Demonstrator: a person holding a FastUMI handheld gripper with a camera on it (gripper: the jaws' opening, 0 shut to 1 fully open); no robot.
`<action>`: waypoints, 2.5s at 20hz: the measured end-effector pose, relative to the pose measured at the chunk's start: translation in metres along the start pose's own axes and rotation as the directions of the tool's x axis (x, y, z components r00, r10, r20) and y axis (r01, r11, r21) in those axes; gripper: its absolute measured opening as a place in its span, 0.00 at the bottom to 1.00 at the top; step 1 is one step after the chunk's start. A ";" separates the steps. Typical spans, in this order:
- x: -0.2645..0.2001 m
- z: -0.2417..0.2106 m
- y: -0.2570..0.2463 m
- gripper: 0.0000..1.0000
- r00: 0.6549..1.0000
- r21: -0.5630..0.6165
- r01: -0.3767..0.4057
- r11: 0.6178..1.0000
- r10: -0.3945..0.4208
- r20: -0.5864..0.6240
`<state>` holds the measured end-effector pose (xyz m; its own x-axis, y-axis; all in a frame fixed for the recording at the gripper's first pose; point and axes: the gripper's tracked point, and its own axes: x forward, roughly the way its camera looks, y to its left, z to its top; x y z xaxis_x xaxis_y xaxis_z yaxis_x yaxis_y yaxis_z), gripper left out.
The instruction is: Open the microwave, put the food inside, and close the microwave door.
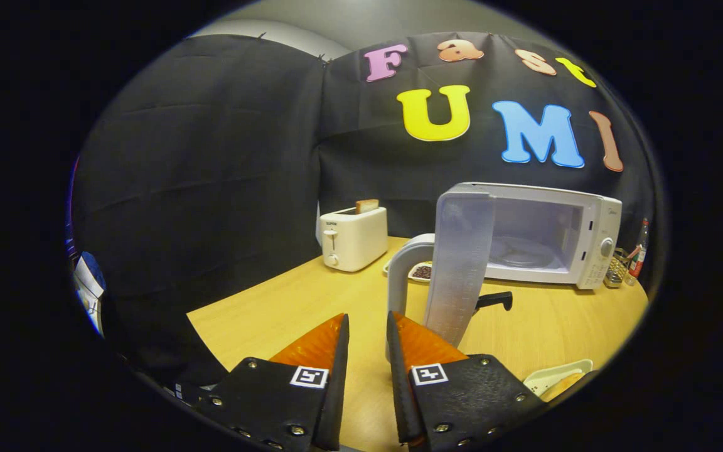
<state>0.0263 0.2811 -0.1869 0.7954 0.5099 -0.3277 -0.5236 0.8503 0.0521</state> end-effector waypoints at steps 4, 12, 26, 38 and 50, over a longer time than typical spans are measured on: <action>-0.005 0.004 0.024 0.40 0.999 -0.005 -0.052 0.999 0.051 -0.004; -0.053 0.038 -0.016 0.98 0.994 0.048 0.093 0.994 -0.096 0.059; -0.122 0.034 -0.106 0.98 0.950 0.093 0.311 0.946 -0.313 0.008; -0.140 -0.051 -0.185 0.98 0.844 0.098 0.507 0.857 -0.469 -0.260; -0.141 -0.123 -0.225 0.98 0.715 0.138 0.616 0.776 -0.477 -0.511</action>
<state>-0.0059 0.0017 -0.2688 0.6626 -0.1075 -0.7412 0.1256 0.9916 -0.0316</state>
